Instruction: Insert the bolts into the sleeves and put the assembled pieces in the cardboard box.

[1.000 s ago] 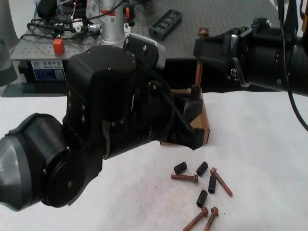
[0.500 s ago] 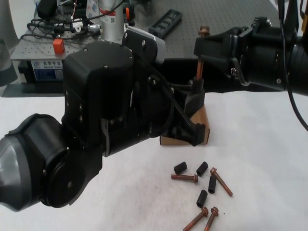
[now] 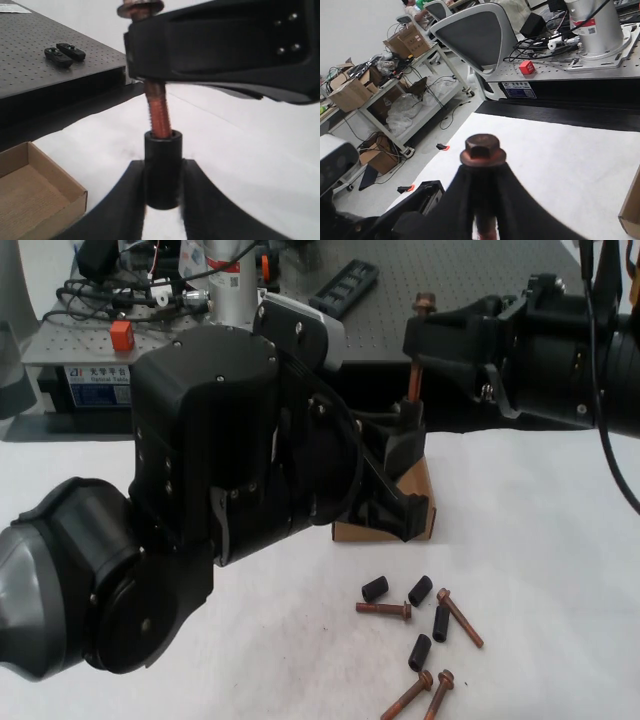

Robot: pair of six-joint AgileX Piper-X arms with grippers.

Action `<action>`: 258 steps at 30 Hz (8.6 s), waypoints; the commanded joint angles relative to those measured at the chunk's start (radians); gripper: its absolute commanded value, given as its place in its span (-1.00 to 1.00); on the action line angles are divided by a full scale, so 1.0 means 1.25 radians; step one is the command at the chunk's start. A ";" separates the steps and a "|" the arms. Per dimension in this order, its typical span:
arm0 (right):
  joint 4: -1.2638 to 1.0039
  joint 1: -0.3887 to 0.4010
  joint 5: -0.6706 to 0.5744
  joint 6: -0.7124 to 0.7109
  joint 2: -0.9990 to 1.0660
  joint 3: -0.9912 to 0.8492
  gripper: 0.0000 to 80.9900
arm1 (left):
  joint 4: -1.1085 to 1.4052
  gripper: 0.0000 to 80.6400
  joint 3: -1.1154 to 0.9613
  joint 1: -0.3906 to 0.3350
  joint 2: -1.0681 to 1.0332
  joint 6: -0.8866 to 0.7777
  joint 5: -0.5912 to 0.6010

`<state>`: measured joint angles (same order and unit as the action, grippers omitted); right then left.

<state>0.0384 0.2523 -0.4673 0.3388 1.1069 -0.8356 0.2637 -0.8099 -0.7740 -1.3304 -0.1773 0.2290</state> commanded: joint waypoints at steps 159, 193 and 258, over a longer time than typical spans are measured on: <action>0.614 -0.286 0.284 -0.445 0.257 -0.182 -0.99 | -0.816 -0.22 -0.676 0.013 -0.584 0.310 -0.073; 0.649 -0.286 0.253 -0.445 0.244 -0.180 -0.99 | -0.974 -0.39 -0.811 0.067 -0.756 0.546 -0.022; -0.395 -0.071 -0.108 0.191 0.179 0.070 -1.00 | 0.123 -0.98 -0.062 0.158 -0.153 -0.008 0.303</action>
<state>-0.4584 0.1641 -0.5933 0.6009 1.3443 -0.7476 0.3615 -0.8858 -0.5769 -1.5328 -0.1767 0.6186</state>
